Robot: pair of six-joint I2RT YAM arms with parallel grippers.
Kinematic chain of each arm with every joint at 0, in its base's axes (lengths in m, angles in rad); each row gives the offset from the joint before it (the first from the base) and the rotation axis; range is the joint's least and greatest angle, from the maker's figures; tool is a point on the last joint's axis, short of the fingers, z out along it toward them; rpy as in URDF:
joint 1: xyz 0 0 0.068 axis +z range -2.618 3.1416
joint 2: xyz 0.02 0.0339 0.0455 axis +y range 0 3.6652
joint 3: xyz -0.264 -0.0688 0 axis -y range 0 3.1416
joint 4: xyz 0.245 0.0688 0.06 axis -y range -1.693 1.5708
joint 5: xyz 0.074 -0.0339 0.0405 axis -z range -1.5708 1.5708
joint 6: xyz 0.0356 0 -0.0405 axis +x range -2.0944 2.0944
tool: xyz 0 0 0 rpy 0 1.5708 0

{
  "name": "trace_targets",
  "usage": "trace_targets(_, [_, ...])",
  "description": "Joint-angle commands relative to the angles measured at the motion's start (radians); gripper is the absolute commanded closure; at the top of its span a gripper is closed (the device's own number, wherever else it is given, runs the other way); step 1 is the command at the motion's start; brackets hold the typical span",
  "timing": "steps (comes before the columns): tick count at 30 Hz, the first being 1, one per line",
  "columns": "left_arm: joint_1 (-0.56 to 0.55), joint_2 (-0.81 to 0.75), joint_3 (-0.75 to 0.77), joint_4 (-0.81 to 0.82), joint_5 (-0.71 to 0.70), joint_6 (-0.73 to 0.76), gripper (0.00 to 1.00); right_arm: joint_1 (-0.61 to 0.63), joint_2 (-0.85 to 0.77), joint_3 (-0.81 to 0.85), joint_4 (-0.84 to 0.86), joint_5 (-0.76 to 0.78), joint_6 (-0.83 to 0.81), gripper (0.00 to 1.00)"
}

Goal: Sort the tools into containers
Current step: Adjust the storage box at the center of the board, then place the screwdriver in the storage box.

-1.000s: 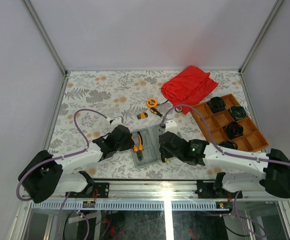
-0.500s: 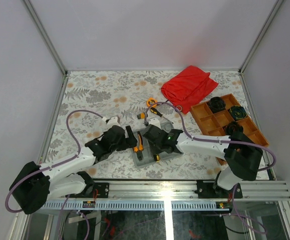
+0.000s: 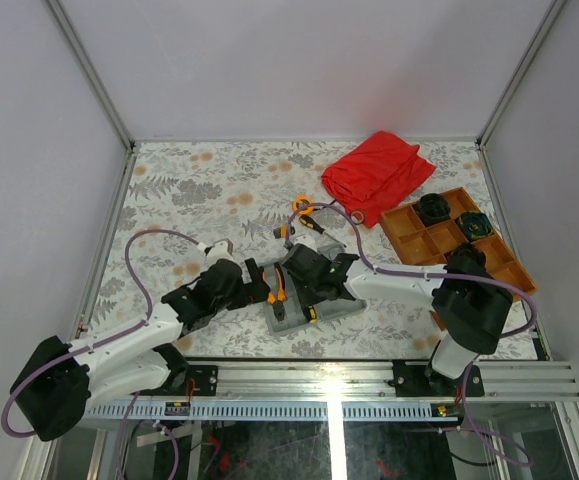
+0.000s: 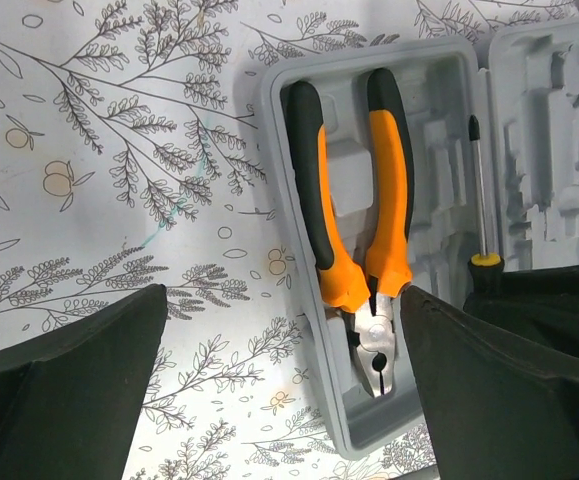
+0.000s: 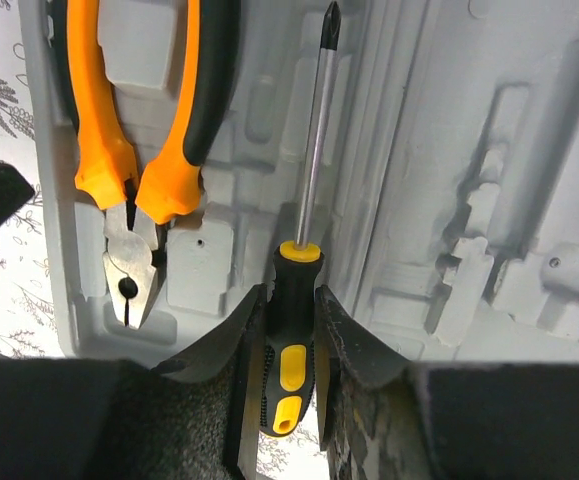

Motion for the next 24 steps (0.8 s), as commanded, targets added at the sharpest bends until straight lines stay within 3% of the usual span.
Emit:
trace_targets(1, [0.007, -0.004, -0.013, 0.005, 0.018, -0.014, 0.01, -0.009, 0.025, 0.043, 0.036, 0.004, -0.007, 0.98])
trace_targets(15, [0.007, -0.004, -0.025, 0.026, -0.038, -0.027, 0.0, -0.009, 0.056, 0.055, 0.001, 0.077, -0.037, 0.97])
trace_targets(24, [0.007, -0.063, -0.049, 0.044, -0.021, 0.008, 0.0, -0.008, 0.037, 0.036, -0.038, 0.074, -0.023, 0.79])
